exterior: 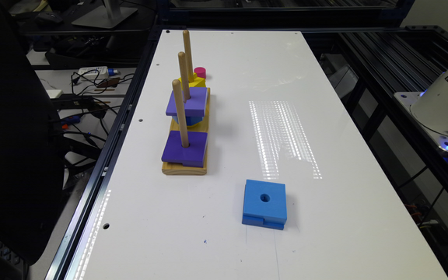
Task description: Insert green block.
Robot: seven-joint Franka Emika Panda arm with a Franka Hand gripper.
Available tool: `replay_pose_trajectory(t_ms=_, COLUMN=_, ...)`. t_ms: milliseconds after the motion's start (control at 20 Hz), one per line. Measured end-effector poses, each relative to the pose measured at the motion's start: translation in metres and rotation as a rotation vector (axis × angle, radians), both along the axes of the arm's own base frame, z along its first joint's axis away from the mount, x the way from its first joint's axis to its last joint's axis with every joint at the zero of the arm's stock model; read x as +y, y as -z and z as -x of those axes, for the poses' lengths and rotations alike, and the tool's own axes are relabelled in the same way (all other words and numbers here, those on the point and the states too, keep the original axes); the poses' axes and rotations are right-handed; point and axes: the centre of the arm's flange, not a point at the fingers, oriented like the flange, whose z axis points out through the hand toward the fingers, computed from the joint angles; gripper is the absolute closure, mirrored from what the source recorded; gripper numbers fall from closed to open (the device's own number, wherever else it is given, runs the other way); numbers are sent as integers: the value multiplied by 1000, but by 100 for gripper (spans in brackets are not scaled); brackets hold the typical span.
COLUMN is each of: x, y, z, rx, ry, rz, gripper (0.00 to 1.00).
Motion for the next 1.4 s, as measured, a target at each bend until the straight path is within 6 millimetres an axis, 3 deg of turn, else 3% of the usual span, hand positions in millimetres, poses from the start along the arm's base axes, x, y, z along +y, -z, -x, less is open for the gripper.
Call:
replay_pose_trajectory(t_ms=1050, x=0, y=4, z=0, rx=7, ry=0, rz=1, gripper=100)
replay_pose_trajectory(t_ms=1400, x=2, y=18, z=-8, rx=3, ry=-3, rz=-5, gripper=100)
